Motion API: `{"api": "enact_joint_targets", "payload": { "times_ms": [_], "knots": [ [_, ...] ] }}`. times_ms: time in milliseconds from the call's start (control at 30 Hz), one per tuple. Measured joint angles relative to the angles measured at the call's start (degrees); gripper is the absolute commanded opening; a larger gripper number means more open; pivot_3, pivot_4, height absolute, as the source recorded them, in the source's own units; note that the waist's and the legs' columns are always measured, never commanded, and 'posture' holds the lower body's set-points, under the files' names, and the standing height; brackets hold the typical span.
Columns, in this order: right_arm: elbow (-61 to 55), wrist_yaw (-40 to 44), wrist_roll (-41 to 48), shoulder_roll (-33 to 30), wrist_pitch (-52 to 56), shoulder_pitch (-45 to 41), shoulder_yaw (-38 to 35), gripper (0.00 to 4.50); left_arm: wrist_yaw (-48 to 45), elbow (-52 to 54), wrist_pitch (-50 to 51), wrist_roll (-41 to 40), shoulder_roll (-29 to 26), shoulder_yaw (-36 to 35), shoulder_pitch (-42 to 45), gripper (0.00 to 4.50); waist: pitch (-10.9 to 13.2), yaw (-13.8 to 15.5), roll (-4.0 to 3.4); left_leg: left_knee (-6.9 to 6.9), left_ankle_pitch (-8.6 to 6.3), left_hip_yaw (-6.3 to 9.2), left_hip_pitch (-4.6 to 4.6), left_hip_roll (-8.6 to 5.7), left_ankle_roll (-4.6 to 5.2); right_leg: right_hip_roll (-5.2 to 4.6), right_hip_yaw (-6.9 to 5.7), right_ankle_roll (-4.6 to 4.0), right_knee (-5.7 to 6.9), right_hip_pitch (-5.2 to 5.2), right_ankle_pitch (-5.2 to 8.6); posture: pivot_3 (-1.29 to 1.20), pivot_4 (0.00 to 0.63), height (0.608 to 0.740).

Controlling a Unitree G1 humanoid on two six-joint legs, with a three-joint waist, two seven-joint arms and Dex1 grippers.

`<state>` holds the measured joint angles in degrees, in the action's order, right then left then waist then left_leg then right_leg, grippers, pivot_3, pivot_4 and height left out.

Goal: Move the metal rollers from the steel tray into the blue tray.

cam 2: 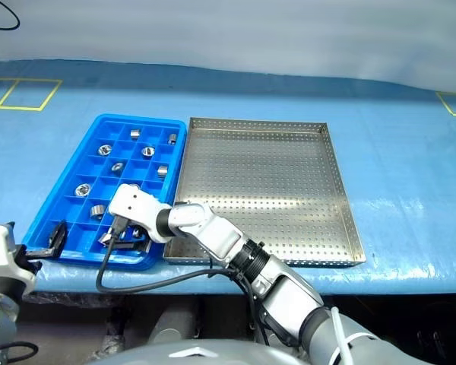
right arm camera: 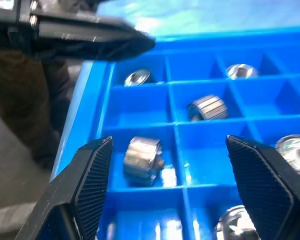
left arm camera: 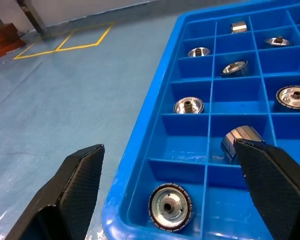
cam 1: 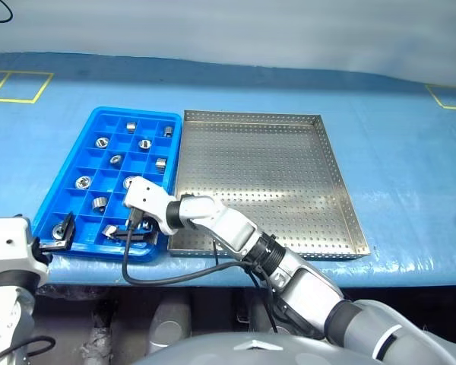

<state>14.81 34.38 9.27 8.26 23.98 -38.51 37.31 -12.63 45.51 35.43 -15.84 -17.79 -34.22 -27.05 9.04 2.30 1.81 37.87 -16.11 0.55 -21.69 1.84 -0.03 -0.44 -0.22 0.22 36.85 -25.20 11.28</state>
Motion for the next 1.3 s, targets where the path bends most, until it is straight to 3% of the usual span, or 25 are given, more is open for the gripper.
{"api": "enact_joint_targets", "payload": {
  "times_ms": [333, 500, 733, 900, 1100, 1300],
  "knots": [
    [-16.9, -7.3, 1.2, -2.3, 0.4, -3.3, -13.5, 3.82, -1.1, -8.2, -0.1, 1.4, -2.3, 15.8, 15.4, 4.5, 0.0, -1.3, 0.03, 0.15, 0.1, -0.19, 0.02, -0.17, -0.16, -0.05, 0.19, 0.36, -0.03, 0.12, -0.24, -0.03, 0.15, 0.74],
    [-22.7, -11.8, -1.9, -12.1, 2.1, 4.8, -21.3, 3.82, -3.5, -14.1, -2.0, 2.2, -2.9, 23.3, 25.4, 4.5, 0.0, -2.2, 0.05, 0.22, 0.08, -0.35, -0.01, -0.3, -0.13, -0.25, 0.34, 0.37, -0.11, 0.19, -0.46, -0.14, 0.15, 0.74],
    [-29.4, -15.9, -3.5, -21.8, 8.1, 17.1, -31.1, 3.82, -7.7, -23.8, -7.1, 3.7, -2.7, 31.4, 35.7, 4.5, 0.0, -7.2, -0.05, 0.15, -0.05, -0.8, -0.08, -0.27, 0.1, -0.04, 0.93, 0.51, -0.04, -0.14, -0.47, -0.26, 0.15, 0.74],
    [-31.9, -16.8, -3.5, -24.4, 10.6, 23.8, -34.8, 3.82, -9.1, -29.2, -12.9, 4.6, 0.3, 35.6, 39.0, 4.5, -0.1, -11.1, -0.1, 0.18, -0.11, -0.86, -0.08, -0.28, 0.2, -0.02, 1.18, 0.67, -0.02, -0.21, -0.52, -0.33, 0.15, 0.74],
    [-35.3, -16.7, -1.9, -25.5, 10.4, 26.0, -38.5, 3.82, -13.3, -32.1, -15.8, 4.5, 1.0, 39.6, 38.9, 4.5, -0.1, -15.4, -0.13, 0.33, -0.12, -0.97, -0.05, -0.37, 0.23, -0.03, 1.4, 1.23, -0.02, -0.17, -0.49, -0.34, 0.15, 0.74],
    [-36.9, -10.7, 2.6, -27.2, 9.8, 27.1, -38.8, 3.82, -14.7, -32.0, -16.5, 4.6, -0.5, 39.3, 36.4, 4.5, -0.1, -18.3, -0.14, 0.32, -0.11, -1.04, 0.06, -0.35, 0.24, 0.06, 1.59, 1.3, 0.04, -0.13, -0.52, -0.3, 0.15, 0.74]
  ]
}}
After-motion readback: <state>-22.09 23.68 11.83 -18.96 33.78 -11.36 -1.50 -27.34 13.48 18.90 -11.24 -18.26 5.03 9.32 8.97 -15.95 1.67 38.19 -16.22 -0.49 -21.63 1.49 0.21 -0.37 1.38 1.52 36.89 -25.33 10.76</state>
